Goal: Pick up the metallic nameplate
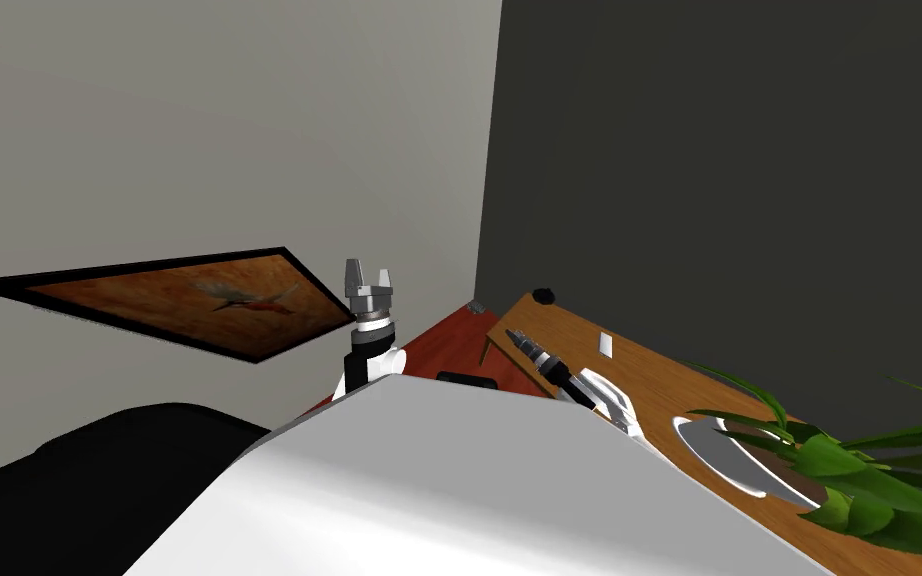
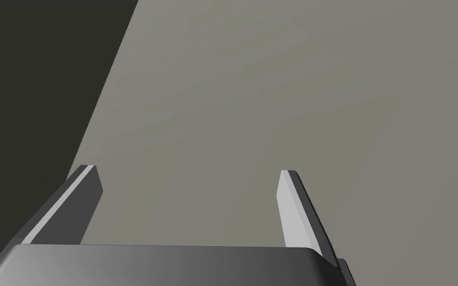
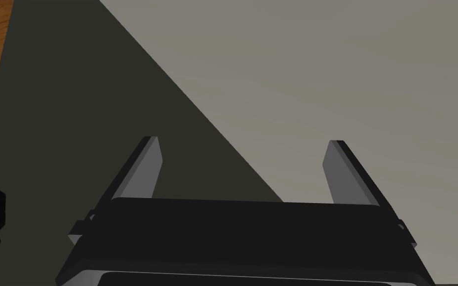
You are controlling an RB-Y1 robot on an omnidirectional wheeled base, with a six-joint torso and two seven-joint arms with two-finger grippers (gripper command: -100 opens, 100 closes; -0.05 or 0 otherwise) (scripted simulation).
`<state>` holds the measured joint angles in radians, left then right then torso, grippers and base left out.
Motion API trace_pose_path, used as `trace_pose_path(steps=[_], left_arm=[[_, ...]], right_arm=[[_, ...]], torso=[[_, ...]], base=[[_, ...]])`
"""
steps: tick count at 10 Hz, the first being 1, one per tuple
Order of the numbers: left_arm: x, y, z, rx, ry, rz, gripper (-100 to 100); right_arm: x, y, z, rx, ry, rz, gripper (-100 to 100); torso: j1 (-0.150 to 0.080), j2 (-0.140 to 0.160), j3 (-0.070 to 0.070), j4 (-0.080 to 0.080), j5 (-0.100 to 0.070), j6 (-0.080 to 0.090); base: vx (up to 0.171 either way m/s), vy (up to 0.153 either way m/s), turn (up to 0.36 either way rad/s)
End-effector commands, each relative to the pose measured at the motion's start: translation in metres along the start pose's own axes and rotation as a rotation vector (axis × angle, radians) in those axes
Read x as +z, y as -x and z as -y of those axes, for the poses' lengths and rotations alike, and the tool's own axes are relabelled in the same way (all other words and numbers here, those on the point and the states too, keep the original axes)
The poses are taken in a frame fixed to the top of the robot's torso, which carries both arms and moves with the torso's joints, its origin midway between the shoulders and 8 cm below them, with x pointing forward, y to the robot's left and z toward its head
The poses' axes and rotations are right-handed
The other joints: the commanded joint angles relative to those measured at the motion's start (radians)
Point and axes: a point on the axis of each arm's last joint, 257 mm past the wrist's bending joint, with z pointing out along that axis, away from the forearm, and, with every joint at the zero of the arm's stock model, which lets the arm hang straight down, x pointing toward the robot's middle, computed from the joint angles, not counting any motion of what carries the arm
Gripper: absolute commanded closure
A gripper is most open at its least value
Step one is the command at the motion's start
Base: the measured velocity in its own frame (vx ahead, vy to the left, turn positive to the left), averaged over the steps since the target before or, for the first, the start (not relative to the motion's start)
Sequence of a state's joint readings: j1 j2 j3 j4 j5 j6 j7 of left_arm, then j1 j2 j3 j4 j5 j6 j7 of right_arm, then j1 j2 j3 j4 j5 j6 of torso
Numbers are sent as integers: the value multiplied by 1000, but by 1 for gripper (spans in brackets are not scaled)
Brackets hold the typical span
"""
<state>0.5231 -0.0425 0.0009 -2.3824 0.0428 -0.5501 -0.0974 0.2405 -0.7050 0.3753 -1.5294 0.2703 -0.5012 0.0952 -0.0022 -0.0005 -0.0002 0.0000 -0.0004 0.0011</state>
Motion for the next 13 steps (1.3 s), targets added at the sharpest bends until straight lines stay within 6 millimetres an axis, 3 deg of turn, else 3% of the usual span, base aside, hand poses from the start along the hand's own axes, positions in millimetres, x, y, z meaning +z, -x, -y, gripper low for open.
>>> trace_pose_path(steps=[1,6,13], left_arm=[[0,0,0,0,0,0,0],[0,0,0,0,0,0,0],[0,0,0,0,0,0,0]], right_arm=[[-6,-9,17,-48,-19,-58,-100],[-23,-24,55,-84,-88,-126,-100],[-75,-41,135,-244,-217,-328,-100]], torso=[[0,0,0,0,0,0],[0,0,0,0,0,0],[-1,0,0,0,0,0]], base=[[4,-33,244],[-3,-26,102],[-7,-40,200]])
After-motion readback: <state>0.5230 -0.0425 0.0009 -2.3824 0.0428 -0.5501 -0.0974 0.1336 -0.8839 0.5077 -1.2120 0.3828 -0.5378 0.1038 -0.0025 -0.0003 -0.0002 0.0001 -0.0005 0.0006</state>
